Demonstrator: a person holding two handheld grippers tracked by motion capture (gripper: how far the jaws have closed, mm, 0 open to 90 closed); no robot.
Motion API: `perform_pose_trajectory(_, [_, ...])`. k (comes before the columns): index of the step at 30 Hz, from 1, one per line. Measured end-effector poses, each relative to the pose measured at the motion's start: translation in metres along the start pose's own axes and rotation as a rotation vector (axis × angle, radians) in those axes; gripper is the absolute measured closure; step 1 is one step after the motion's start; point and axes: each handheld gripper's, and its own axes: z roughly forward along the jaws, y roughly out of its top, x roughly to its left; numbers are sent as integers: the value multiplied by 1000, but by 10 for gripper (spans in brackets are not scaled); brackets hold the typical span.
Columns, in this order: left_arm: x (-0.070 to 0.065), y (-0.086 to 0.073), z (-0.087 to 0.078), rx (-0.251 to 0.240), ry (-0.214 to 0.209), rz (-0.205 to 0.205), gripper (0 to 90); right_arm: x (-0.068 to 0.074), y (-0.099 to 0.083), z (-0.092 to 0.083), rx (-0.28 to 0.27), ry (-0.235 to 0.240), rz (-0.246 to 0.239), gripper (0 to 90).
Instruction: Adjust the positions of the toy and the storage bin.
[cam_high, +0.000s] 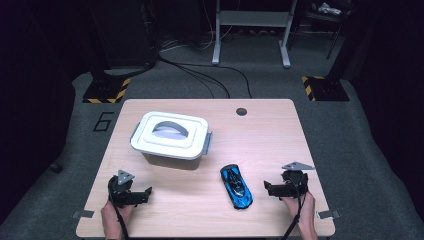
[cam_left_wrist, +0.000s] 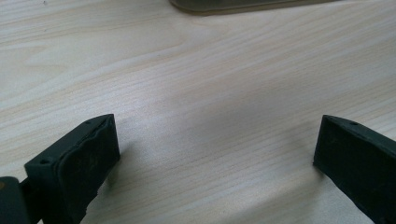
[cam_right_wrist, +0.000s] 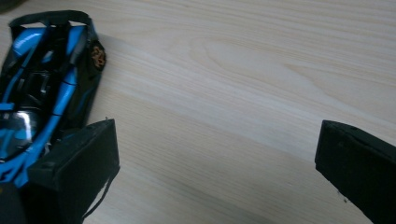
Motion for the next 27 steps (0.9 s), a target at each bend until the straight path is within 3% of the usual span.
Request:
perform_pose_trajectory(15, [-1,-1,-1,-1,7,-2,7,39,28,1,14,55,-31,0])
perform_pose_trajectory(27, [-1,-1,0,-7,5,-8,7,73,48,21,48,91,-50,0])
